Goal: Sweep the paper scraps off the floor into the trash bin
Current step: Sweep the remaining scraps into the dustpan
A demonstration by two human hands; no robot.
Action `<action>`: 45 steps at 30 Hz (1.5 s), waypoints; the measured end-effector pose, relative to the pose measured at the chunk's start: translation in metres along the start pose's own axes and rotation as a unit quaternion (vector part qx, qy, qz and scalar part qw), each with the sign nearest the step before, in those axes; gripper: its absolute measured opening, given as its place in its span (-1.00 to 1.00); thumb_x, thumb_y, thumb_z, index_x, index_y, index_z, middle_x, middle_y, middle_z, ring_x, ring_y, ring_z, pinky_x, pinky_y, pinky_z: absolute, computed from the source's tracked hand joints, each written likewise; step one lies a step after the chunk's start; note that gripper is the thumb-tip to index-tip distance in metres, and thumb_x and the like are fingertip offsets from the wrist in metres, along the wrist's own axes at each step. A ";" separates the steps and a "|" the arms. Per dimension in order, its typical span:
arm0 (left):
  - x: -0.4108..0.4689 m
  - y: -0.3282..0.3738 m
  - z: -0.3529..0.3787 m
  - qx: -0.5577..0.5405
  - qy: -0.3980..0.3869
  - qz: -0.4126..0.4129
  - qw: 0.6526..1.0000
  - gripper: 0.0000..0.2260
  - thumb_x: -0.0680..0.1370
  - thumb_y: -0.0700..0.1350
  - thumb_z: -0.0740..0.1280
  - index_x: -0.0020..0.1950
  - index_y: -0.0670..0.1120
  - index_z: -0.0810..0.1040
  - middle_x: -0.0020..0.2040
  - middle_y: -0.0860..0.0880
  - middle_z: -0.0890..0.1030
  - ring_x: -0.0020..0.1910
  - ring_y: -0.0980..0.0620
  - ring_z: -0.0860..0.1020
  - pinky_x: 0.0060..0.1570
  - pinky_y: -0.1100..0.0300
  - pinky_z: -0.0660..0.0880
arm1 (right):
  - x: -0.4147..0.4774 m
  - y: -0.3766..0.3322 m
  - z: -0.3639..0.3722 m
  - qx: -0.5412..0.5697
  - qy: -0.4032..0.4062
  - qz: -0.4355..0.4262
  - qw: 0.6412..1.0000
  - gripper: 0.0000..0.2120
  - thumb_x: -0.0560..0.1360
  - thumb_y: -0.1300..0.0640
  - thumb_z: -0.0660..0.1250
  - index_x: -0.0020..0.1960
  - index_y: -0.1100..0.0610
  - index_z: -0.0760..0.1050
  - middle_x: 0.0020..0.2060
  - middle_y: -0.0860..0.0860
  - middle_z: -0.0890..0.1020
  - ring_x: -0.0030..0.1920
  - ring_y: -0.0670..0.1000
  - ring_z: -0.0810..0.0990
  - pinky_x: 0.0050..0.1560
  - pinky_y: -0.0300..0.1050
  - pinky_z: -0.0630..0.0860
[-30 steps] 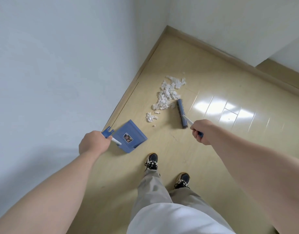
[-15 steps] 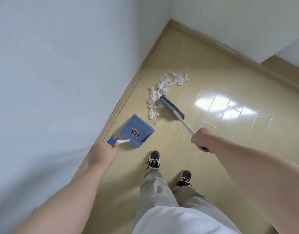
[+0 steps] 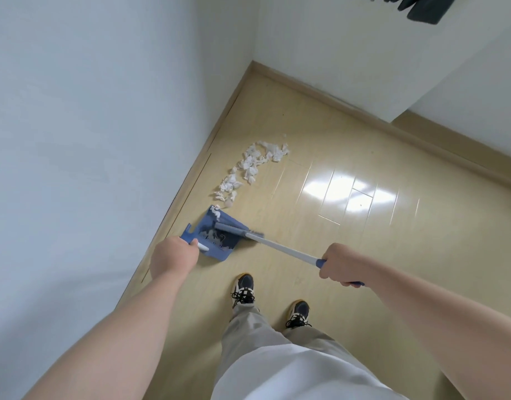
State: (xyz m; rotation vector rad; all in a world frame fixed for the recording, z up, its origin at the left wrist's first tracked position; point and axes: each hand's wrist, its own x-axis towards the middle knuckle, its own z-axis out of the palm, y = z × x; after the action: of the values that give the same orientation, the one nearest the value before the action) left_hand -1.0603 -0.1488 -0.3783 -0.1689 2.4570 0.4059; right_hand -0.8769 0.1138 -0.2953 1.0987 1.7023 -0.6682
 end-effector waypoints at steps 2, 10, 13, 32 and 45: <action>-0.002 0.001 -0.001 0.004 0.003 0.003 1.000 -0.68 0.59 0.08 0.32 -0.23 -0.13 0.51 -0.33 -0.04 0.53 -0.36 -0.07 0.49 -0.40 0.20 0.35 | -0.014 0.004 -0.003 0.010 0.012 -0.002 1.000 -0.76 0.50 0.22 0.22 0.12 0.27 0.54 -0.41 0.11 0.39 -0.55 0.03 0.27 -0.50 -0.28 0.22; 0.005 -0.006 -0.010 -0.001 0.018 -0.013 1.000 -0.68 0.57 0.10 0.34 -0.27 -0.08 0.49 -0.31 -0.02 0.54 -0.22 -0.15 0.56 -0.27 0.16 0.44 | -0.013 -0.076 -0.012 0.042 0.093 -0.016 0.995 -0.77 0.59 0.21 0.16 0.14 0.33 0.43 -0.39 0.13 0.45 -0.50 0.05 0.37 -0.49 -0.23 0.31; 0.007 -0.013 -0.011 -0.004 0.021 -0.019 1.000 -0.69 0.58 0.10 0.32 -0.19 -0.12 0.54 -0.24 -0.07 0.59 -0.19 -0.16 0.57 -0.23 0.13 0.47 | 0.004 -0.116 -0.017 0.030 0.100 -0.023 0.994 -0.77 0.56 0.29 0.15 0.15 0.37 0.45 -0.31 0.16 0.54 -0.42 0.10 0.48 -0.41 -0.16 0.41; 0.013 -0.008 -0.014 -0.014 0.009 -0.018 1.000 -0.65 0.59 0.08 0.33 -0.31 -0.09 0.47 -0.33 -0.04 0.54 -0.25 -0.14 0.57 -0.20 0.11 0.53 | -0.021 -0.095 0.012 -0.127 0.030 -0.009 0.991 -0.89 0.57 0.23 0.15 -0.03 0.26 0.41 -0.42 0.10 0.44 -0.53 0.04 0.35 -0.49 -0.19 0.30; 0.010 -0.020 -0.014 -0.043 0.001 -0.010 0.999 -0.67 0.56 0.06 0.37 -0.33 -0.08 0.48 -0.31 -0.05 0.55 -0.21 -0.17 0.57 -0.30 0.16 0.41 | -0.029 -0.080 0.009 -0.034 0.052 0.019 0.998 -0.86 0.57 0.20 0.17 0.04 0.28 0.39 -0.46 0.10 0.44 -0.55 0.03 0.37 -0.48 -0.23 0.31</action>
State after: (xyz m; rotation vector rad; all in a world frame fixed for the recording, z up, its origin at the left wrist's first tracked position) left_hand -1.0716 -0.1725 -0.3792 -0.2308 2.4383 0.5032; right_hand -0.9415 0.0603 -0.2756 1.1317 1.7750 -0.5345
